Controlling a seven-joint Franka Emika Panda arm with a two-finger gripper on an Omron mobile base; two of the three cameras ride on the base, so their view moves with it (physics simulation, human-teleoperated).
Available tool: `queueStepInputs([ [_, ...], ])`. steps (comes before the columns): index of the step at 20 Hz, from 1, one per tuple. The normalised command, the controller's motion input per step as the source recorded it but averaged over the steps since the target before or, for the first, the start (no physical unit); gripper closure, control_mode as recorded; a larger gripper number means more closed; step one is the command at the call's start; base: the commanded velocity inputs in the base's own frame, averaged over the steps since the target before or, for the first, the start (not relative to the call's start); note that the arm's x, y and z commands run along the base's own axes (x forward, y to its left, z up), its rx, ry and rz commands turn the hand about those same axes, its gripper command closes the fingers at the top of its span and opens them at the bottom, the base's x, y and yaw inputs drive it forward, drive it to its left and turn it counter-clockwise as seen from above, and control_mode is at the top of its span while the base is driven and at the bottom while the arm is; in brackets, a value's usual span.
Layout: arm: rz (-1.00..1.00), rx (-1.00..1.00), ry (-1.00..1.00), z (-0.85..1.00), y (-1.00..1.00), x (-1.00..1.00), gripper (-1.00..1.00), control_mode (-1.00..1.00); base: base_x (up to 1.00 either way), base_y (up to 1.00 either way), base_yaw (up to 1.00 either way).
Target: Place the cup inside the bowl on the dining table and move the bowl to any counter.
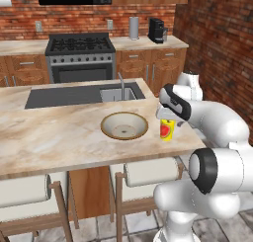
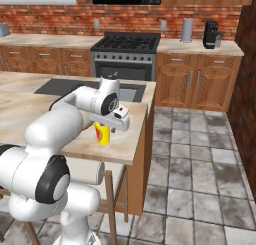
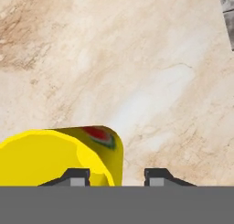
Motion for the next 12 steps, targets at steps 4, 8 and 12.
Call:
queueStepInputs([
  [4, 0.0, 0.0, 0.0, 0.0, 0.0, 0.0, 1.0, -1.0, 0.0, 0.0, 0.0],
  [8, 0.0, 0.0, 0.0, 0.0, 0.0, -0.02, 1.0, -1.0, 0.0, 0.0, 0.0],
  [12, 0.0, 0.0, 0.0, 0.13, 0.0, -0.19, 1.0, -1.0, 0.0, 0.0, 0.0],
])
